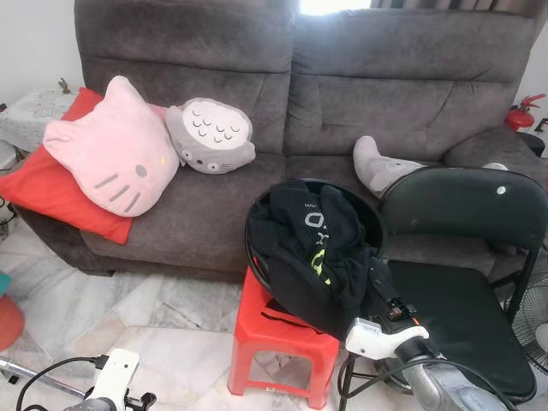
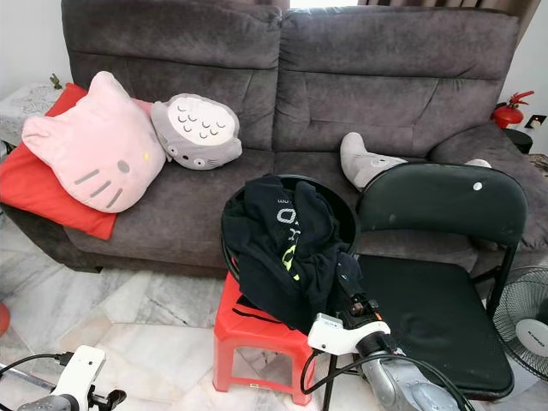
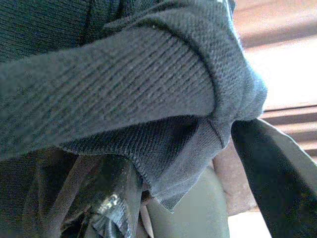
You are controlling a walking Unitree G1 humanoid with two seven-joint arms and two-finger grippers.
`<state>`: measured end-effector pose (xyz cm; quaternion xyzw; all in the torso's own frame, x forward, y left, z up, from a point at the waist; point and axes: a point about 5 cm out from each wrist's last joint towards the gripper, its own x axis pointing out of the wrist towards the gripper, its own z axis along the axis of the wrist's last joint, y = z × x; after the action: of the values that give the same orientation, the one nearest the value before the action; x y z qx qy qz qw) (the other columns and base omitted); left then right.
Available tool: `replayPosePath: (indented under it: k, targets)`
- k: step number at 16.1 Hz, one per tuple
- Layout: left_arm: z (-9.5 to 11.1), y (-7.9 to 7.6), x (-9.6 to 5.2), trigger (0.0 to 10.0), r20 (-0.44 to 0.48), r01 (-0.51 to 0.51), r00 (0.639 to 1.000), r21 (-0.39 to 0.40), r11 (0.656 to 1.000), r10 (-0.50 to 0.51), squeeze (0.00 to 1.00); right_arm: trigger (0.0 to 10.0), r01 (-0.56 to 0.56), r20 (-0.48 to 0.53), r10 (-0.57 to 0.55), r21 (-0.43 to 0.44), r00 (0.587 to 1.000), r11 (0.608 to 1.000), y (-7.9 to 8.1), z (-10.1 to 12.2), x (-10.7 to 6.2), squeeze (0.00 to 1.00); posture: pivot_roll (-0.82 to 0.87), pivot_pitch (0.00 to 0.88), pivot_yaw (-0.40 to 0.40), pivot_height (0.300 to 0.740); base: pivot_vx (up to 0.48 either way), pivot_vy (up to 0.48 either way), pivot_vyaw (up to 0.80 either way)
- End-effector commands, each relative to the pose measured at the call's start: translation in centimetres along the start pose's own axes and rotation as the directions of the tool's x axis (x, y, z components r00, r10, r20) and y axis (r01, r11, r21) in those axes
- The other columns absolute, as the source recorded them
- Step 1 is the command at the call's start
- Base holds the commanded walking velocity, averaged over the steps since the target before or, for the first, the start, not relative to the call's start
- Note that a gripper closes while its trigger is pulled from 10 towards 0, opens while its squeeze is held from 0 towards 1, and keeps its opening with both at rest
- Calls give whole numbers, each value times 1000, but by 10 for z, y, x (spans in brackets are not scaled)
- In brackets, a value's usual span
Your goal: Hang hanger
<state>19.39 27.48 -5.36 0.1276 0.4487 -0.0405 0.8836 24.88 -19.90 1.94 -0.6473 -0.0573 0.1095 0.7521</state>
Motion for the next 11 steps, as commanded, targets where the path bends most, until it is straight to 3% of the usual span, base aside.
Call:
replayPosePath:
  k: [1, 11]
  targets:
    - [-3, 2, -1, 10000, 0, -10, 1000, -13, 1000, 10, 0, 10000, 12, 39, -13, 15, 999, 1000, 0, 5, 1, 0, -149, 0, -10, 740, 0, 0, 0]
    - [-4, 1, -1, 10000, 5, -11, 1000, -17, 1000, 11, 0, 10000, 131, 50, -131, 14, 990, 991, -16, 1, 9, 0, -138, 0, -11, 740, 0, 0, 0]
